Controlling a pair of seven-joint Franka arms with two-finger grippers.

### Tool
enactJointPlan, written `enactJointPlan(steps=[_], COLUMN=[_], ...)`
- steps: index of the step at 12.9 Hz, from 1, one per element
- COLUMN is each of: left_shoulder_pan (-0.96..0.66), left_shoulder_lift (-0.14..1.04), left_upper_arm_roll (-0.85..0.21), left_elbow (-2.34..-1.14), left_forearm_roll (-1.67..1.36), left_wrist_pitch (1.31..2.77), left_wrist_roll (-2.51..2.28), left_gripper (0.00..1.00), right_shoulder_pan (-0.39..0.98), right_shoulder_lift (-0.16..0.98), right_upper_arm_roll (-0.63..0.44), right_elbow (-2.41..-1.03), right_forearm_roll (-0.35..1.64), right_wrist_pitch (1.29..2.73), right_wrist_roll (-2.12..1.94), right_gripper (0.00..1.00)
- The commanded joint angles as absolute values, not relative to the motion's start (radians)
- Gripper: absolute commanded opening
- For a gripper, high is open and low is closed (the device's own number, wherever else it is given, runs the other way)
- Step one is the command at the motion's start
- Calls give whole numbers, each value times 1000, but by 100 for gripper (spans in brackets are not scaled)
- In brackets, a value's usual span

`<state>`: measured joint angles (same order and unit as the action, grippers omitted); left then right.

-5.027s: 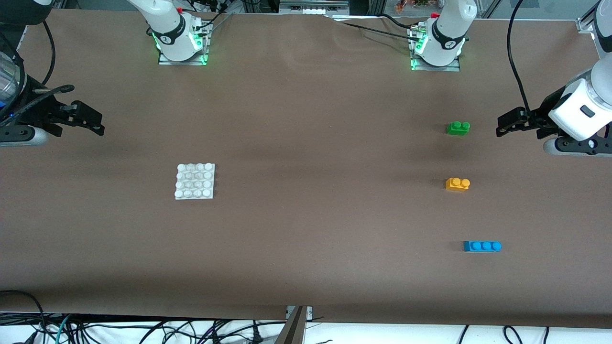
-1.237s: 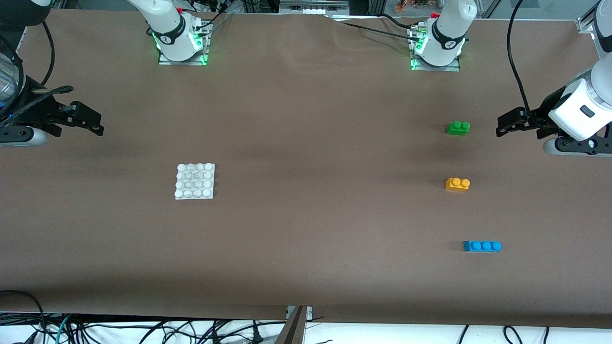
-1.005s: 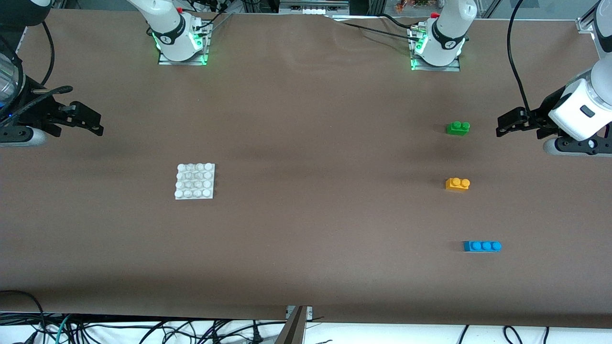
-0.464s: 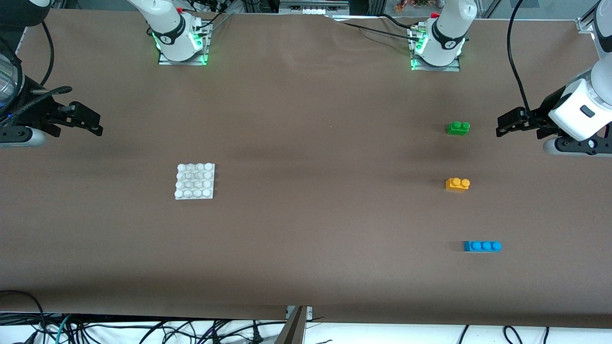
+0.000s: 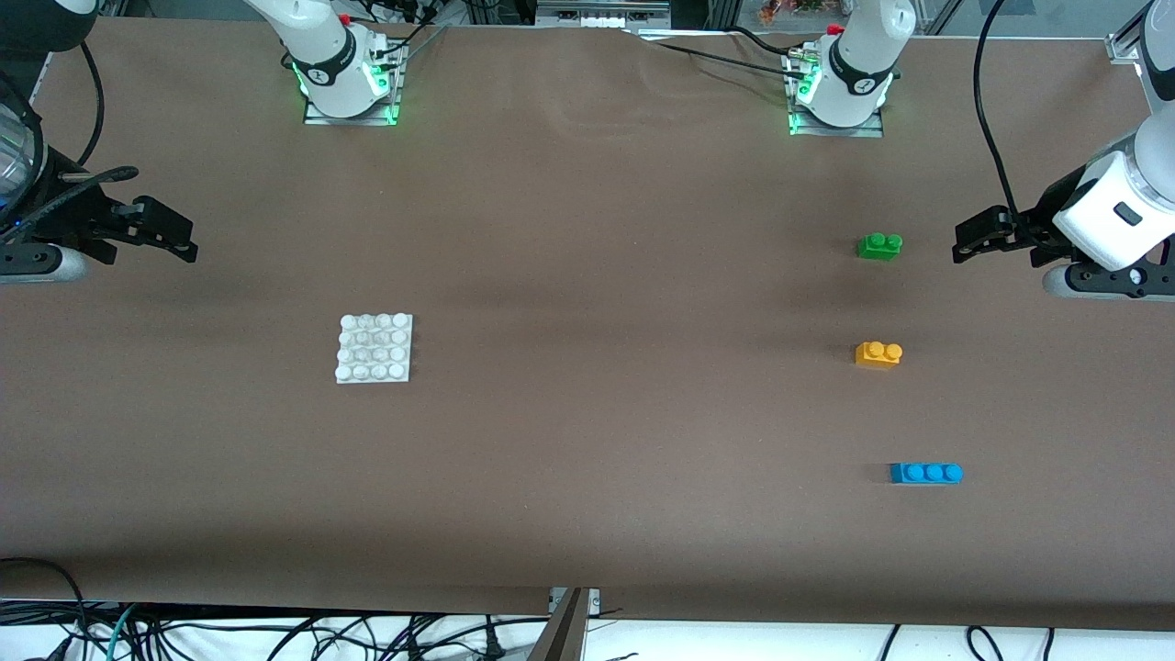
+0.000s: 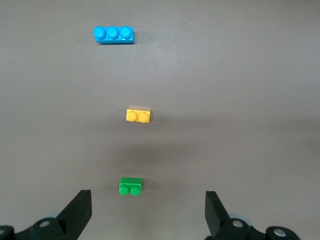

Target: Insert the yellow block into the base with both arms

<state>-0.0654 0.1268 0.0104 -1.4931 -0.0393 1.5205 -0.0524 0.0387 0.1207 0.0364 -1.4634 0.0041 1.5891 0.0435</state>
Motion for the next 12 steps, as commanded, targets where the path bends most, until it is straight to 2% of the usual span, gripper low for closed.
enactJointPlan(steps=[1, 12], left_shoulder_pan=[-66, -66], left_shoulder_lift=[141, 141], left_upper_arm_roll=[11, 11], left_elbow=[-1463, -1463], left_forearm_roll=[-52, -52], left_wrist_pitch=[1506, 1508], left_wrist_roll=[-48, -48], left_gripper=[100, 100], right_shoulder_pan=[26, 37], right_shoulder_lift=[121, 233], right_upper_arm_roll=[43, 51], right_elbow=[-1457, -1460], right_forearm_roll=[11, 6], right_wrist_pitch=[1594, 1612], right_wrist_roll=[51, 31], right_gripper=[99, 99])
